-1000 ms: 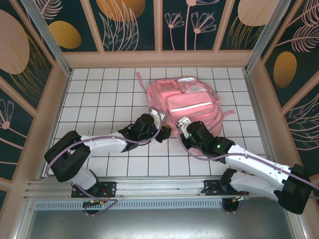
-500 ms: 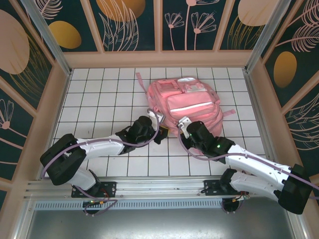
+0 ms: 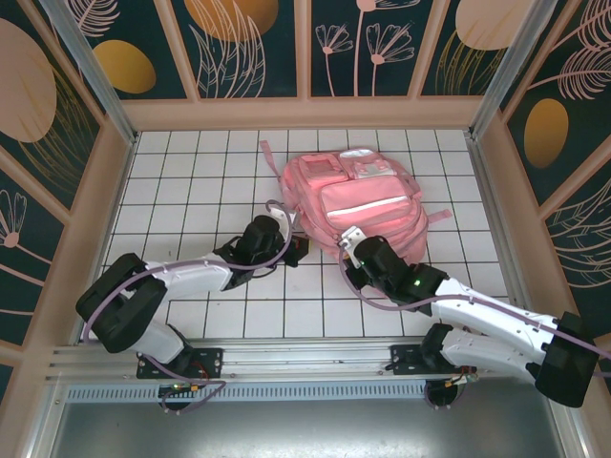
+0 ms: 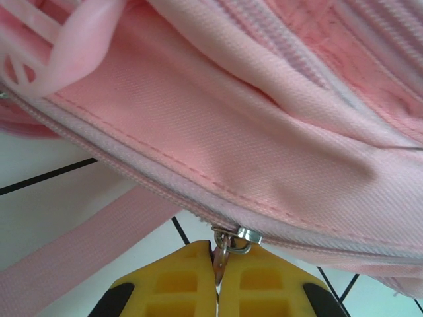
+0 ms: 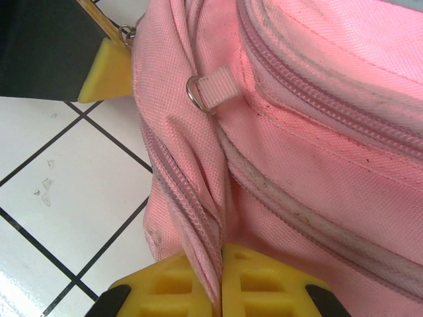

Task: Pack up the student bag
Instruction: Zip the student bag at the top-center of the table, then move the student bag to the center of the table.

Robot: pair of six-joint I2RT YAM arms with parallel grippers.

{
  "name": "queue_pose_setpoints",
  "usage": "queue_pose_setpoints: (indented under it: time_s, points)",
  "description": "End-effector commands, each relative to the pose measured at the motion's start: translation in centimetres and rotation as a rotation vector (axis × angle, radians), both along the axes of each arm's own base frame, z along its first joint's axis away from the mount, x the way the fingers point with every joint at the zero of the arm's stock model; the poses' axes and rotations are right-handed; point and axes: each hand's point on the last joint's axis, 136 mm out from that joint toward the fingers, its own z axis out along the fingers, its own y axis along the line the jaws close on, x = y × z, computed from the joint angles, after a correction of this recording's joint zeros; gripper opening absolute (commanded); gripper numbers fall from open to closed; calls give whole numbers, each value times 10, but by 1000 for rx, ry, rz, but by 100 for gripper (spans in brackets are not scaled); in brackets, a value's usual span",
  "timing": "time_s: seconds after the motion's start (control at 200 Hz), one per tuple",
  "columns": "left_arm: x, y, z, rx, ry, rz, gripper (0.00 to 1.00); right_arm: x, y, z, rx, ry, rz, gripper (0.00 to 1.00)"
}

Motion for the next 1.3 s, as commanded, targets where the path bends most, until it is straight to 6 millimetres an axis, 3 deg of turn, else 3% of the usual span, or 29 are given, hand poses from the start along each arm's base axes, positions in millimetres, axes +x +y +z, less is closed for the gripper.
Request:
queue_pose_setpoints:
  time_s: [0.0, 0.17, 0.35, 0.44, 0.51, 0.556, 0.631, 0.836, 0.951, 1.041, 1.156, 1.296]
  points:
    - [19, 29, -31, 66, 94, 140, 0, 11, -4, 42, 84, -91, -84, 0]
    - [36, 42, -47, 40, 173, 210, 1, 10, -5, 44, 92, -95, -78, 0]
    - [49, 39, -49, 29, 193, 213, 5, 10, -3, 41, 89, -90, -72, 0]
    - [51, 36, -44, 30, 191, 200, 13, 8, 0, 38, 92, -80, -60, 0]
    - [52, 39, -40, 35, 178, 213, 29, 7, 4, 37, 100, -67, -45, 0]
    - [50, 42, -33, 30, 170, 220, 42, 5, 7, 35, 107, -55, -32, 0]
    - [46, 47, -17, 13, 152, 236, 55, 6, 13, 29, 119, -31, -32, 0]
    - [42, 87, 53, 49, 36, 376, 69, 5, 50, 8, 153, 46, 11, 0]
    - [42, 119, 96, 86, -42, 483, 86, 3, 82, 7, 197, 71, 67, 0]
    - [43, 138, 124, 90, -94, 523, 89, -1, 108, 2, 181, 80, 118, 0]
    - [47, 162, 141, 104, -135, 574, 91, -14, 136, -14, 126, 112, 166, 0]
    - [50, 180, 153, 116, -166, 611, 93, -55, 152, -38, 91, 186, 183, 0]
